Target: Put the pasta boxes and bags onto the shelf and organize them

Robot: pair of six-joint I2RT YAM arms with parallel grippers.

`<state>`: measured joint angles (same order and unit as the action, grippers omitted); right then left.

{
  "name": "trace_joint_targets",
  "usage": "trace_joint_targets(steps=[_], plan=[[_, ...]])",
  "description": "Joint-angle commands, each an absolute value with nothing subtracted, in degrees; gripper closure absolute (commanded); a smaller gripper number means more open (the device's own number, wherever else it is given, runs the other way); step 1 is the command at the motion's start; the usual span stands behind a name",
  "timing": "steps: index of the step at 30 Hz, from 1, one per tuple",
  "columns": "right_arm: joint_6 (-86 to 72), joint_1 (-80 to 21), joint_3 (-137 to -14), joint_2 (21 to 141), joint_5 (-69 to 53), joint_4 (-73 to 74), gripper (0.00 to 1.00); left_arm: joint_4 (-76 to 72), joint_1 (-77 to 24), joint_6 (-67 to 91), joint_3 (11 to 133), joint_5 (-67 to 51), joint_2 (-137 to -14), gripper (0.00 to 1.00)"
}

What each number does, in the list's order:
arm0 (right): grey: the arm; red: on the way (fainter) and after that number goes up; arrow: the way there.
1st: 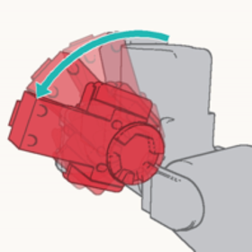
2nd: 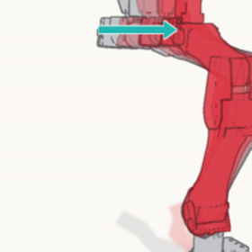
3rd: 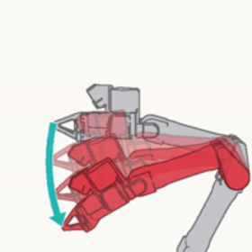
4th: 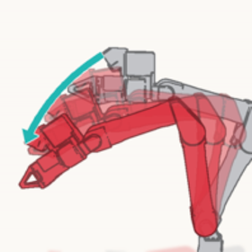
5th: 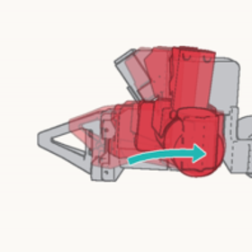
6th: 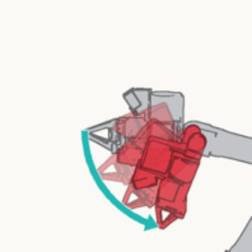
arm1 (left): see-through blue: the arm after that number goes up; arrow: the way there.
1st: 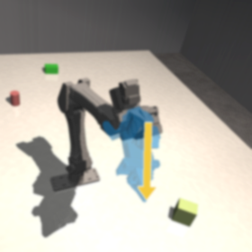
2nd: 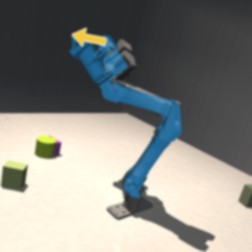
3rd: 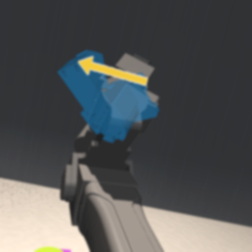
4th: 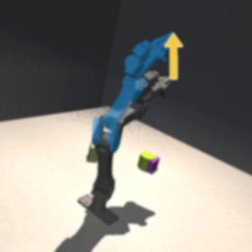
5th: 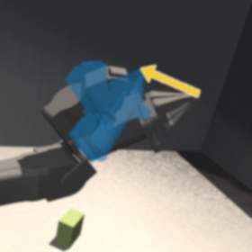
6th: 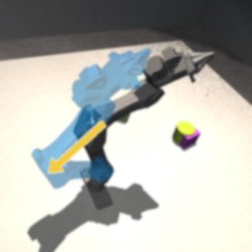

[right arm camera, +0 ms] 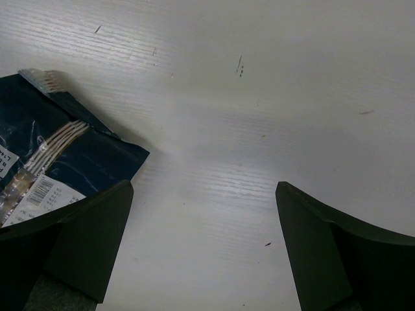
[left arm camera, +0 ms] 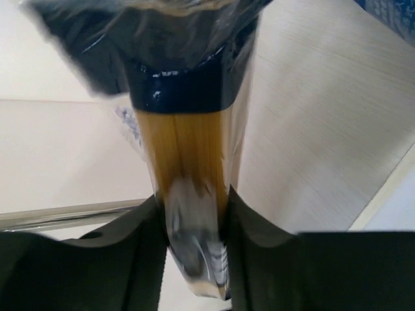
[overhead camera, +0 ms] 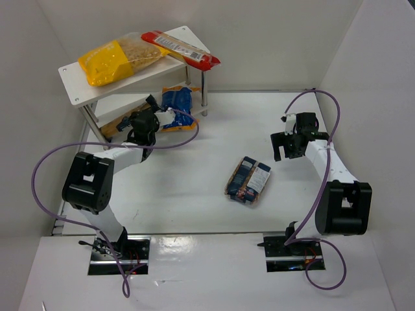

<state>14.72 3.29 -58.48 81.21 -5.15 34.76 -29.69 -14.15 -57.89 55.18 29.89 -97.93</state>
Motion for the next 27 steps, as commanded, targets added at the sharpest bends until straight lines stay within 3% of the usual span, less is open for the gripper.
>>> trace_joint_targets(steps=[1,6,10,15,20,27], plan=[[15.21,2.81,-58.18,81.65,-4.75,33.93,0.01,-37.97,-14.06,-56.34,58.89,31.20,-98.26,0.53],[15.21,2.81,-58.18,81.65,-4.75,33.93,0.01,-37.97,-14.06,-55.81,58.89,31.20,-98.26,0.32],[15.21,2.81,-58.18,81.65,-4.75,33.93,0.01,-37.44,-14.06,-55.28,59.41,31.20,-98.26,0.24],[15.21,2.81,-58.18,81.65,-4.75,33.93,0.01,-33.60,-14.67,-52.48,59.41,31.20,-96.78,0.01],[15.21,2.81,-58.18,80.43,-4.75,34.45,0.01,-23.32,-18.71,-47.91,58.71,31.73,-90.89,0.01],[15.21,2.81,-58.18,78.49,-5.98,34.45,0.01,6.43,-23.46,-32.82,59.76,26.38,-79.04,0.01]])
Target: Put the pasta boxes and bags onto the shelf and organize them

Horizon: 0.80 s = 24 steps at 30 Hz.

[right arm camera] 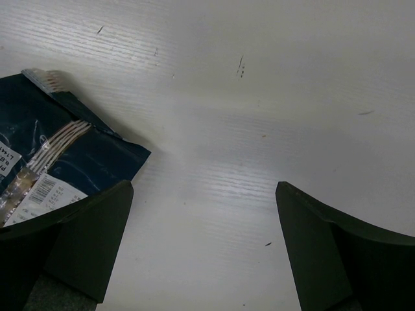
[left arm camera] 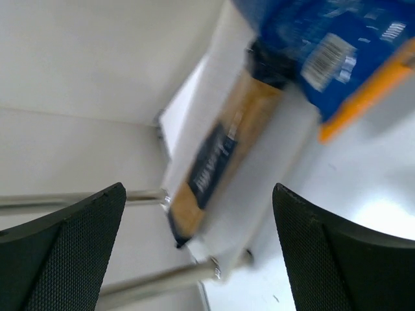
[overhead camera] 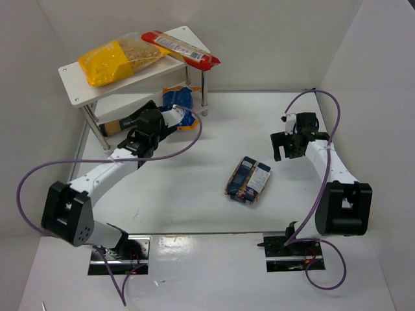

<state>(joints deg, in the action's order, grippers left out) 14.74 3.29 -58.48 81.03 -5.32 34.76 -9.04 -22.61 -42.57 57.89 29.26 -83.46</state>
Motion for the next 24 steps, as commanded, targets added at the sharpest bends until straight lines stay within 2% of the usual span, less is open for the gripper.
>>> trace_joint_targets(steps=[1,5,11,17,20,24], plan=[[15.21,2.81,-58.18,78.49,-5.98,34.45,0.01,9.72,-23.47,-30.87,61.07,23.84,-77.97,0.01],[14.50,2.81,-58.18,77.44,-5.45,34.45,0.01,23.70,-23.47,-21.46,62.31,16.36,-71.30,0.01],[12.13,2.81,-58.18,76.90,-2.82,33.93,0.01,33.64,-20.65,-9.68,61.79,2.74,-64.43,0.01],[10.37,2.81,-59.24,78.75,-0.62,33.93,0.01,33.66,-13.46,-9.14,55.12,-9.38,-61.44,0.01],[10.37,2.81,-59.24,79.28,-0.62,33.93,0.01,35.86,-11.17,-10.54,56.16,-15.10,-63.36,0.01],[10.37,2.81,-59.24,79.89,-0.01,33.93,0.01,35.86,-11.16,-10.55,56.16,-14.42,-63.89,0.01]])
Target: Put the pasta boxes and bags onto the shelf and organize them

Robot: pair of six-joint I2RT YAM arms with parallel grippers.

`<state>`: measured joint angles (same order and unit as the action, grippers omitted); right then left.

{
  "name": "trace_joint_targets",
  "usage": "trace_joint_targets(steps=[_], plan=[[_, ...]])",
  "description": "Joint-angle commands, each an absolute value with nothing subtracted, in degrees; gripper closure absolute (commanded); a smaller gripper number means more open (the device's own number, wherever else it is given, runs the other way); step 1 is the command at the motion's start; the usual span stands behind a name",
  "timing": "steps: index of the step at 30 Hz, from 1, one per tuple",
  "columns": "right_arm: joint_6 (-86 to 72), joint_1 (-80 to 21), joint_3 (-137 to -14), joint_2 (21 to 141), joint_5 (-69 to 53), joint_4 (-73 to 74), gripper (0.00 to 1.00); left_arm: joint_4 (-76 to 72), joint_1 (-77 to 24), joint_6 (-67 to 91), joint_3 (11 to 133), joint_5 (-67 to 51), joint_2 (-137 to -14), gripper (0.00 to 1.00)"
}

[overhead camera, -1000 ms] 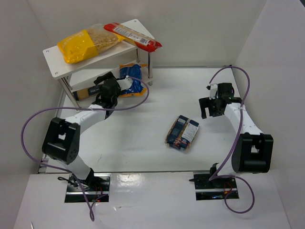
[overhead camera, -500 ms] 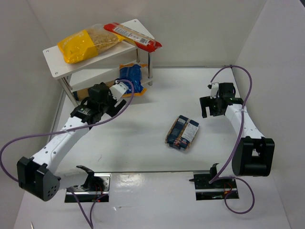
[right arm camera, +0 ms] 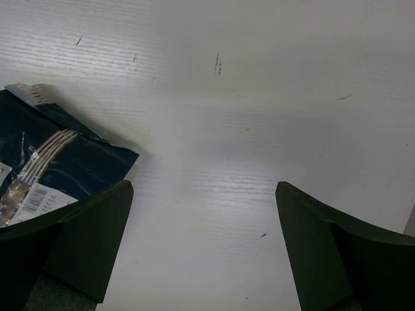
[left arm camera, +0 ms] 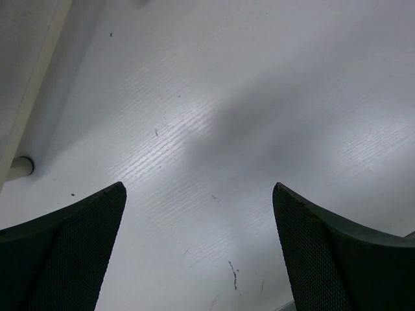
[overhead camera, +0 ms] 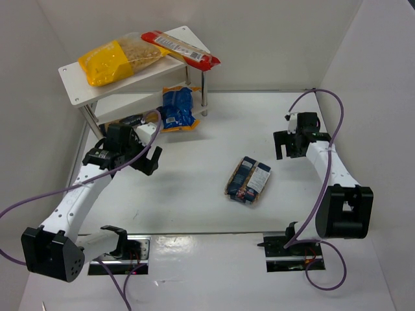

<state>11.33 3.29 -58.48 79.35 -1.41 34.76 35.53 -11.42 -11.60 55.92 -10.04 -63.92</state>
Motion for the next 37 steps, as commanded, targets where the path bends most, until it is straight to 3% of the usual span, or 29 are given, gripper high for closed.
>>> trace_joint_targets(steps=[1,37], plan=[[10.37,2.81,-59.24,80.50,0.00,34.45,0.01,35.86,-11.16,-10.55,56.16,-14.41,-63.90,0.01],[11.95,1.67,-59.24,84.64,1.76,34.98,0.01,36.91,-11.16,-12.57,56.69,-15.91,-63.90,0.01]])
